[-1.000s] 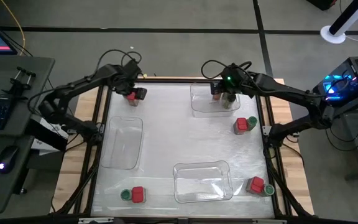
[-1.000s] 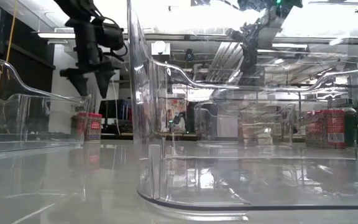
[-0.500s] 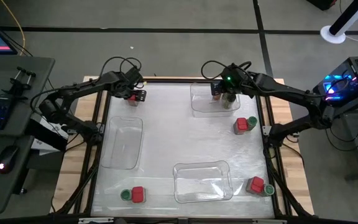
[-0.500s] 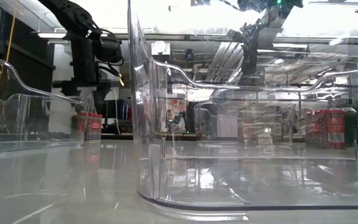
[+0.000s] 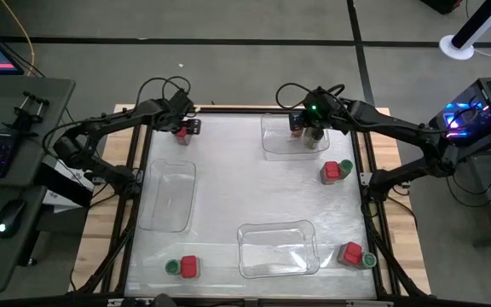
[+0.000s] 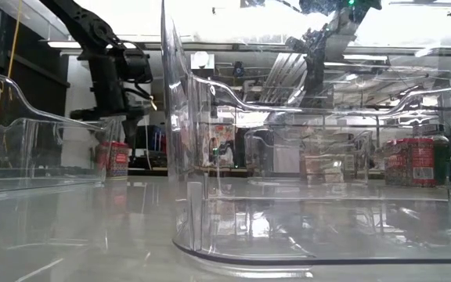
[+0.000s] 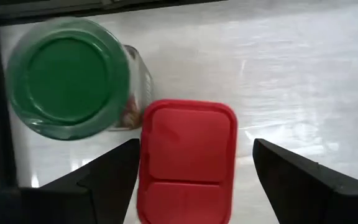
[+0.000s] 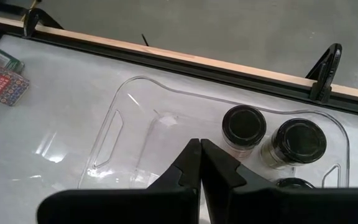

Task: Sort spices by type
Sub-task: Put the red seasoning can into the middle left transparent bin

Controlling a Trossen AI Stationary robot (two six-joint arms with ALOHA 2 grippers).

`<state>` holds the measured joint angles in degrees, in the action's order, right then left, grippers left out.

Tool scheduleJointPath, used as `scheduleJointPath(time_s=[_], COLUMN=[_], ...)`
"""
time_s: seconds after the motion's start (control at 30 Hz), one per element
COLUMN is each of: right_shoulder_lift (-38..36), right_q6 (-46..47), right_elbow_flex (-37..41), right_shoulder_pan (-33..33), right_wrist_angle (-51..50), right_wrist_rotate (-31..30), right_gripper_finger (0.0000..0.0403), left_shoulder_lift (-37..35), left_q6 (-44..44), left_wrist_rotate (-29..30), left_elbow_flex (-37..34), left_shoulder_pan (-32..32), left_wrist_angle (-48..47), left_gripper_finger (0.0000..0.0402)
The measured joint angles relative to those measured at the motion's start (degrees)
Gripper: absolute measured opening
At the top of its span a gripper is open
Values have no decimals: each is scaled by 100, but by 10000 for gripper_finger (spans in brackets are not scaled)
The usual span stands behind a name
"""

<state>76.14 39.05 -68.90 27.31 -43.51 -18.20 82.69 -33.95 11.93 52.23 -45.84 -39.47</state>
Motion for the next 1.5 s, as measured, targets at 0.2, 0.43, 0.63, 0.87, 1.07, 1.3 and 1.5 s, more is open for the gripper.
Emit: scheduleJointPath(time_s=[0.2, 0.43, 0.63, 0.87, 1.07, 1.3, 1.5], right_shoulder_lift=[0, 0, 0, 0, 0, 0, 0], right_q6=[102, 101, 101, 91, 77, 33, -54], right_elbow_flex=[0, 0, 0, 0, 0, 0, 0], right_shoulder_pan=[0, 0, 0, 1, 1, 1, 1], right_wrist_angle=[-2, -1, 3, 4, 57, 188, 189], right_wrist_rotate=[86, 130, 148, 147, 147, 147, 147], right_gripper_finger=[1, 1, 1, 1, 1, 0, 0], left_shoulder_lift=[229, 462, 470, 367, -266, -1477, -2043], left_q6=[-41, -25, -33, 121, 826, 2664, 3401], left_wrist_rotate=[-108, -108, -106, -669, -1871, -2469, -1337], left_elbow_flex=[2, 2, 2, 13, 256, 1285, 1741], left_shoulder_pan=[17, 69, 90, 91, 330, 1329, 2885], left_wrist_angle=[-97, -85, -20, -84, -277, -1887, -4295], left_gripper_finger=[298, 294, 221, 184, 184, 184, 184])
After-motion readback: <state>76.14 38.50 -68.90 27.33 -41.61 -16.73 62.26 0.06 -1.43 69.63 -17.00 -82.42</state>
